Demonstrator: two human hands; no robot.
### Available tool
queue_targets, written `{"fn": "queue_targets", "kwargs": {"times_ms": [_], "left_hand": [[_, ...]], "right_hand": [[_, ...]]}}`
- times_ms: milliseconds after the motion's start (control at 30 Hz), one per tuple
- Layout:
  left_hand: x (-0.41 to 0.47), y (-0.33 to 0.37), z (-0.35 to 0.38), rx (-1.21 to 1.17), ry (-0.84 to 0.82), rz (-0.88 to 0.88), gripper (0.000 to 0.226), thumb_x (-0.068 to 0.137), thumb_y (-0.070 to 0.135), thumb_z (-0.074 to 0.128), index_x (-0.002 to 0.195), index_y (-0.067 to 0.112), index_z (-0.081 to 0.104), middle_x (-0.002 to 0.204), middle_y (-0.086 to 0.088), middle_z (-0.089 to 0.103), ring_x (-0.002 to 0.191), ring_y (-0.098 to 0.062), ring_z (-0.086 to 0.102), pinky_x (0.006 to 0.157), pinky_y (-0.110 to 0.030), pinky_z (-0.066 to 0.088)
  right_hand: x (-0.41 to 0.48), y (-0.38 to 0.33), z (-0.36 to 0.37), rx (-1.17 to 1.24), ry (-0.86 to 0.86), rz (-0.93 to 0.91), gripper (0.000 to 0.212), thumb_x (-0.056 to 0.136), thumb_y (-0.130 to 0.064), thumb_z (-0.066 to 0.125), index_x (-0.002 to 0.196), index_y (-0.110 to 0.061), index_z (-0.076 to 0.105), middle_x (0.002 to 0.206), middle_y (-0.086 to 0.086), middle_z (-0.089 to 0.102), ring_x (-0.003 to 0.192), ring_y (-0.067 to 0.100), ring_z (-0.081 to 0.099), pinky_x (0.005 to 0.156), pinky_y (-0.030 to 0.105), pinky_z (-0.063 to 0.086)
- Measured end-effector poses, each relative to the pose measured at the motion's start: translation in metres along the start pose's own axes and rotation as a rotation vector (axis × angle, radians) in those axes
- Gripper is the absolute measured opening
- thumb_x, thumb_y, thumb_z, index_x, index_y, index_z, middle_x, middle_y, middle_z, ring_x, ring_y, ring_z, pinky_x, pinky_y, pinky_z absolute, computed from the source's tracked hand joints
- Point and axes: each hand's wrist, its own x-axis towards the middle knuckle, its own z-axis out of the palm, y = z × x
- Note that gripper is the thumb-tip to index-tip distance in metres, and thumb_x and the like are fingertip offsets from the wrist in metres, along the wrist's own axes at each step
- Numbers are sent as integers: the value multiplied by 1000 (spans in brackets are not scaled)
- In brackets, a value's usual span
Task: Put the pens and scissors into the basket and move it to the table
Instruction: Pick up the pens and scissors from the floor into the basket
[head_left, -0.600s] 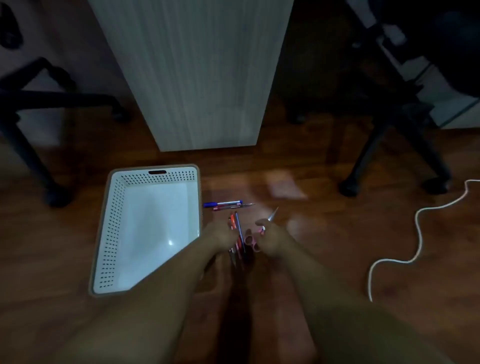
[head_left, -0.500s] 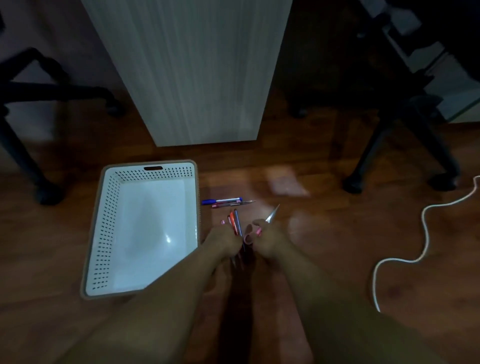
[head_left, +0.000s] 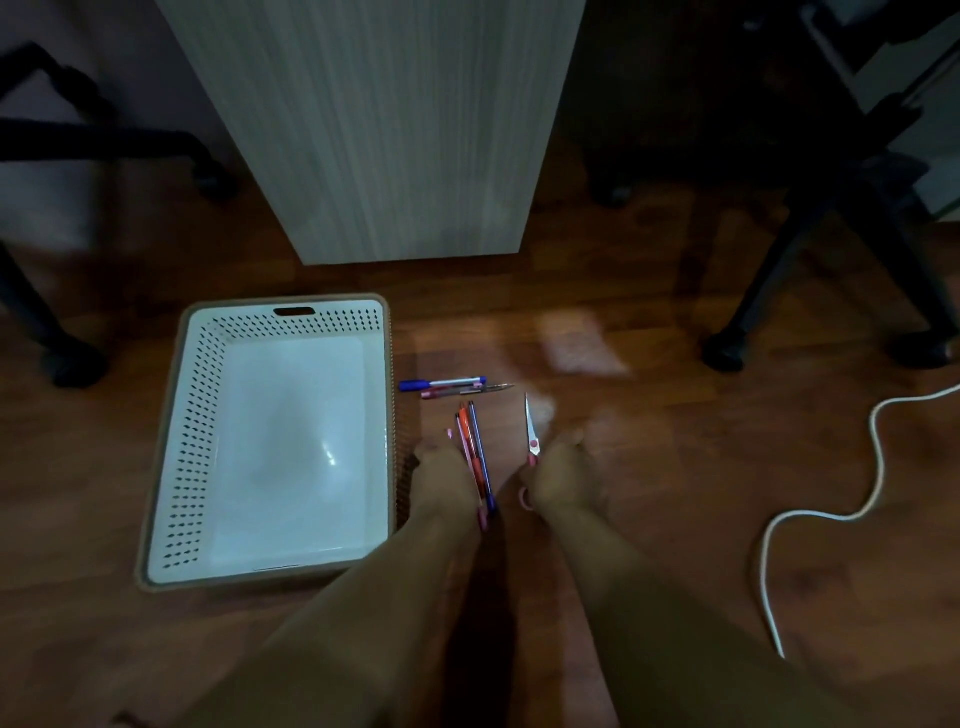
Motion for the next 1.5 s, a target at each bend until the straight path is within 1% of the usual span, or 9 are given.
{"fn": "queue_targets", "kwargs": {"times_ms": [100, 233, 433, 567, 767, 933, 1233, 1367, 1500], "left_hand": [[-7, 9, -13, -117, 38, -59, 21, 107, 5, 57, 125, 3, 67, 122, -18, 74, 109, -34, 75, 72, -19, 54], [-12, 20, -42, -232, 96, 14, 26, 89, 11, 74, 112, 10, 62, 107, -14, 73, 94, -32, 75, 77, -39, 61], [-23, 11, -101, -469, 356, 102, 21, 91, 14, 68, 105, 18, 53, 92, -3, 69, 82, -21, 70, 68, -37, 56], [-28, -22, -133, -466, 554, 19, 26, 94, 12, 66, 111, 15, 47, 100, -7, 67, 82, -23, 63, 69, -33, 45], [-42, -96, -149, -385, 458, -256, 34, 96, 11, 71, 115, 18, 44, 108, -16, 75, 91, -35, 74, 59, -31, 47], [-46, -130, -144, -344, 382, -347, 32, 90, 15, 74, 112, 14, 50, 102, -17, 76, 90, -37, 77, 79, -43, 64], [-45, -139, -136, -354, 275, -360, 37, 92, 25, 76, 118, 13, 53, 109, -16, 76, 92, -35, 79, 87, -47, 66], [-45, -128, -140, -383, 321, -319, 31, 99, 36, 64, 118, 13, 58, 109, -13, 77, 96, -34, 77, 90, -48, 64], [-47, -103, -146, -477, 391, -212, 15, 98, 27, 60, 107, 14, 61, 96, -2, 71, 93, -30, 74, 89, -46, 64]], "right_hand": [[23, 11, 22, -32, -34, 45, 84, 58, -49, 83, 129, -7, 71, 127, 15, 76, 116, 39, 74, 100, 56, 58], [6, -7, 6, 70, -88, 43, 36, 76, -48, 85, 78, -14, 74, 105, 13, 82, 102, 35, 78, 88, 46, 63], [-40, -65, -38, 252, -127, -54, 37, 95, -38, 76, 108, -3, 79, 111, 17, 79, 105, 34, 77, 73, 30, 48], [-66, -107, -50, 534, -156, -209, 24, 95, -34, 81, 97, -11, 77, 91, 8, 81, 87, 28, 82, 75, 39, 63], [-114, -159, -38, 509, -374, -440, 24, 96, -28, 82, 91, -4, 77, 69, 10, 75, 46, 14, 66, 44, 26, 55], [-149, -174, -10, 68, -412, -510, 41, 104, -35, 69, 86, 0, 84, 74, 12, 81, 45, 13, 67, 50, 25, 56], [-158, -169, 4, -191, -293, -603, 26, 97, -31, 74, 84, -10, 83, 75, 6, 77, 68, 22, 76, 57, 29, 55], [-147, -160, -12, -198, -261, -694, 42, 100, -37, 65, 67, -12, 69, 70, 7, 68, 65, 21, 64, 55, 26, 38], [-122, -143, -31, -12, -140, -630, 42, 96, -42, 55, 78, -11, 78, 76, 9, 76, 77, 29, 70, 65, 32, 51]]}}
